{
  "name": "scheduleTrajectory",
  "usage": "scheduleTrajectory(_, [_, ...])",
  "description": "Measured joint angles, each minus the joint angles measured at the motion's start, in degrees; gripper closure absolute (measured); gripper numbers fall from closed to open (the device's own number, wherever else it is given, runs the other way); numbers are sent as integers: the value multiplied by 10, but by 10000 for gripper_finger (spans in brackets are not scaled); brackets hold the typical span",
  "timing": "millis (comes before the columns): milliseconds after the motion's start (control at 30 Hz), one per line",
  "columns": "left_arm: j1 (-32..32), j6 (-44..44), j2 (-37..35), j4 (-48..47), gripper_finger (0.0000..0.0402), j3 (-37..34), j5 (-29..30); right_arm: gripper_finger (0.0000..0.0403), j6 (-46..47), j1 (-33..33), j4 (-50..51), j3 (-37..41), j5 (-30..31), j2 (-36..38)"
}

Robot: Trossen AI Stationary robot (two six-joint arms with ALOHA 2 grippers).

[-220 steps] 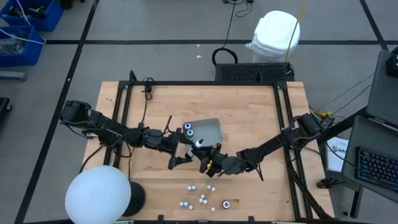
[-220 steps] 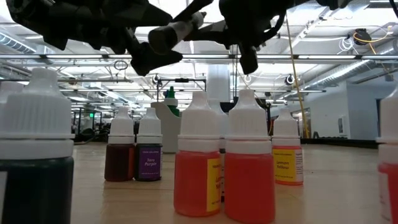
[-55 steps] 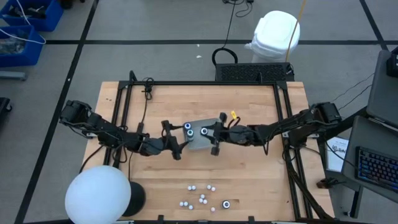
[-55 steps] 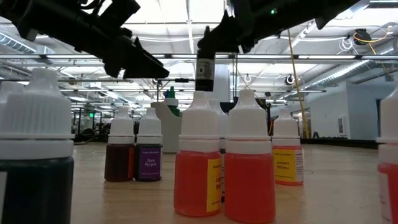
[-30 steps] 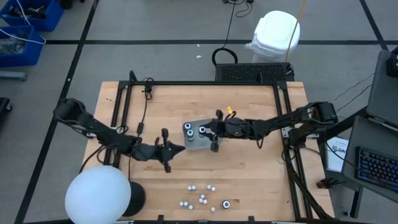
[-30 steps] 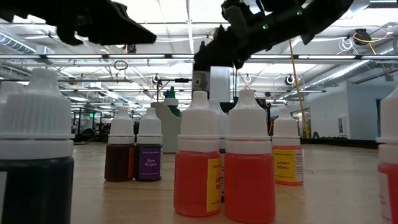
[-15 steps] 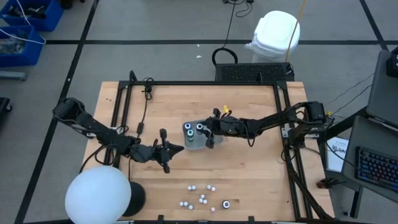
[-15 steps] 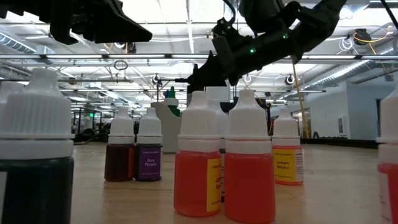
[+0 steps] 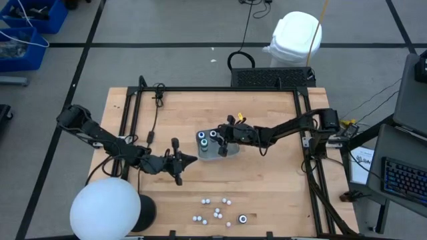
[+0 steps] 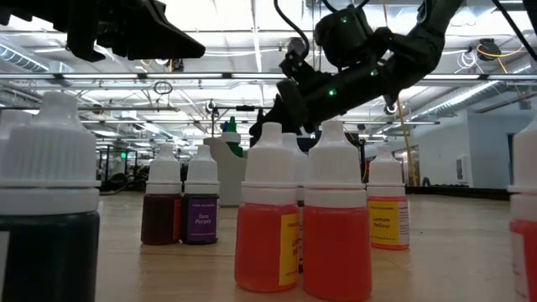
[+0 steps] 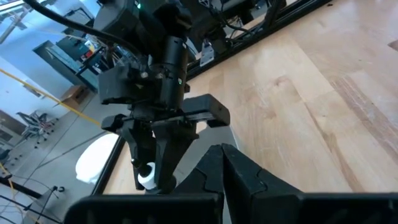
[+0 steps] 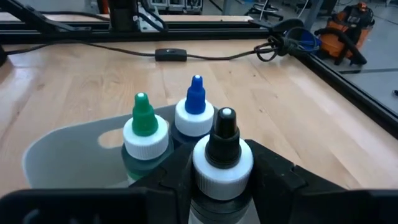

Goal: Pick & Place food coloring
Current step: Put the large black food coloring bottle into the gray bin

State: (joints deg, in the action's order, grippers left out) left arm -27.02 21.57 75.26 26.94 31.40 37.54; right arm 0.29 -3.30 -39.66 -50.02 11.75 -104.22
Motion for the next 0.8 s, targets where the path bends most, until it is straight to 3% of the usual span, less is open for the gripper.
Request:
scheduleTrajectory(267, [0,-4,0,-3,370,0,0,289,-4,-1,-17,-6,-1,-5])
scheduleTrajectory(633, [0,-6,0,-2,396,0,0,288,-9,-2,12,-23,-15,-8])
scheduleTrajectory(800, [0,-6,0,-2,388,0,0,283,-5,-4,12,-23,-15,-8])
